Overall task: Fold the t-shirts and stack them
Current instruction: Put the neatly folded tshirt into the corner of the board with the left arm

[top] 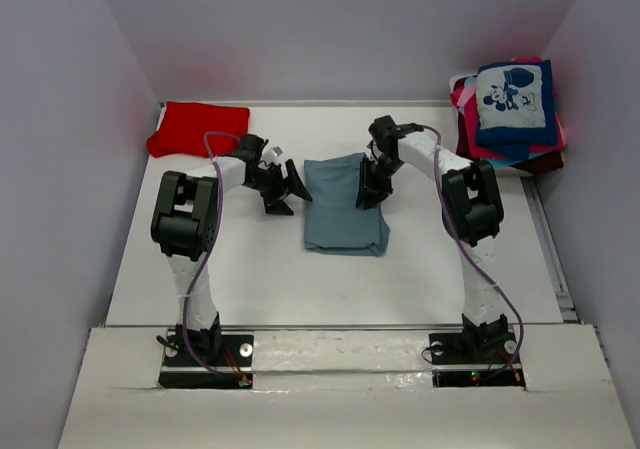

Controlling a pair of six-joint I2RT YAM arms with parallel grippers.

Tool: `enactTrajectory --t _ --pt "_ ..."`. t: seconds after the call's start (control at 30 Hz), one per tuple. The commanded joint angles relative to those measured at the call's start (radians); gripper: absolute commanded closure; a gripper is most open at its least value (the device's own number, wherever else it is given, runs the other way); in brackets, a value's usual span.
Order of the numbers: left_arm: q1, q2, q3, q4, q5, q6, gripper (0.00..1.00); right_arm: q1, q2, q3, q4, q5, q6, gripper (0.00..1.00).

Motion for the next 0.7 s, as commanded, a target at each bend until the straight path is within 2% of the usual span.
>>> enactTrajectory --t 0.0,0.23,0.67 --pt "0.004 0.028 -0.017 0.049 0.074 0.012 0.14 -0.003 -0.021 0.041 -0.026 0.039 0.002 0.64" --pt "0.004 0.067 -0.049 0.127 0.187 -0.002 0.14 -0.003 -0.026 -0.037 0.036 0.019 0.017 0.64" --pt "0.004 0.113 -0.092 0.191 0.183 -0.020 0.11 -0.012 -0.009 -0.043 0.056 0.002 0.017 0.64"
